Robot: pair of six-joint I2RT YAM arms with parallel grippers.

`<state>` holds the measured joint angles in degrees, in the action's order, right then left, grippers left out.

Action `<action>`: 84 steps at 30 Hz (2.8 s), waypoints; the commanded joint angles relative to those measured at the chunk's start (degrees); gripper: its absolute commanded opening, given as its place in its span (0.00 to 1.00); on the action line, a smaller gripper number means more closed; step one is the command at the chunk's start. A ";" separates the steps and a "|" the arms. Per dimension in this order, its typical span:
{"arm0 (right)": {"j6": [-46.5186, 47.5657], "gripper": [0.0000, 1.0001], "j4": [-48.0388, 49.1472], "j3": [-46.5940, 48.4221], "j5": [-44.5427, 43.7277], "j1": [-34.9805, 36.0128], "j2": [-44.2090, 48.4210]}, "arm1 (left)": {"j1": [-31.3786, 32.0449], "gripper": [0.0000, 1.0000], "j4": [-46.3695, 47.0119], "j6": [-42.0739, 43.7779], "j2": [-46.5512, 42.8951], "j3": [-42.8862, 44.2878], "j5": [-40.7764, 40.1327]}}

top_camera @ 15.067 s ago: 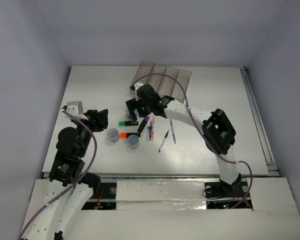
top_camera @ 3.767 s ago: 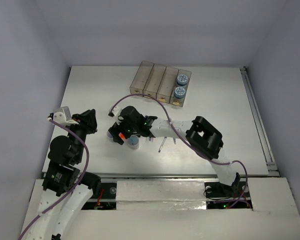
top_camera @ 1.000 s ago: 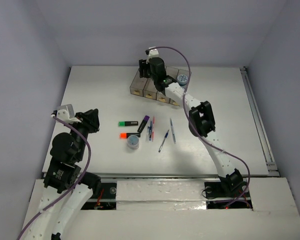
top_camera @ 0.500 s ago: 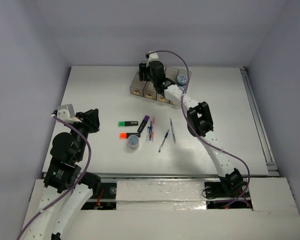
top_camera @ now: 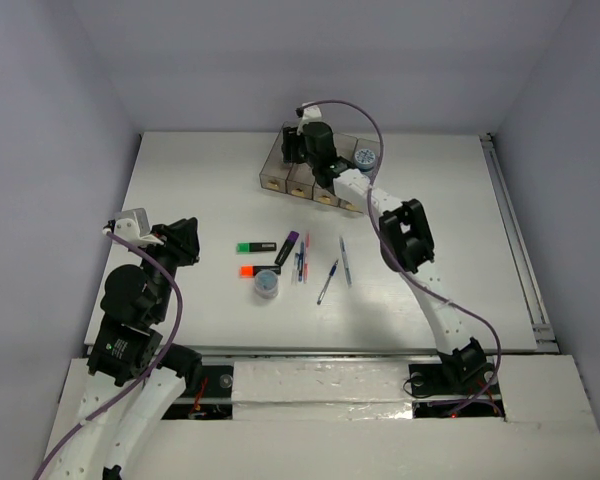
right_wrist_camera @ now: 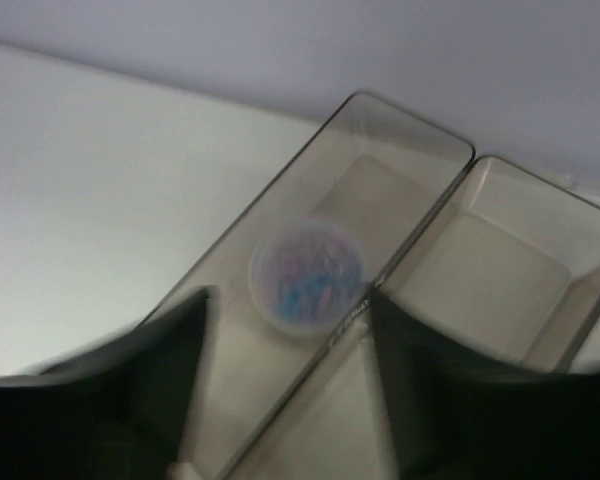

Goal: Sort the stationery into containers
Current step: Place the stationery in the storage box, then pick up the stationery from the center of the board, then place the stationery in the storage box.

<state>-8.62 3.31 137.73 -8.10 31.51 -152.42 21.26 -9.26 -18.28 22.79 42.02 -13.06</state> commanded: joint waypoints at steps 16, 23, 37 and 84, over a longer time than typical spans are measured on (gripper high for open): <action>-2.64 0.18 6.88 -64.94 15.41 20.16 50.28 | -0.25 0.00 2.49 0.35 -1.25 0.69 -0.74; -1.57 0.87 2.50 -72.86 9.79 27.55 55.30 | -0.25 0.13 2.84 0.35 -1.60 0.52 0.14; 0.54 0.88 -2.26 -70.50 3.53 31.16 49.15 | -0.25 0.17 3.02 0.44 -1.34 0.43 0.93; 5.55 0.40 -6.90 -15.15 3.70 8.04 21.04 | -0.78 0.17 2.93 0.88 -2.13 0.43 1.46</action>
<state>-4.08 -0.71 115.35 -5.13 39.20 -128.68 20.78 -8.91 -18.09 20.71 42.02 -12.25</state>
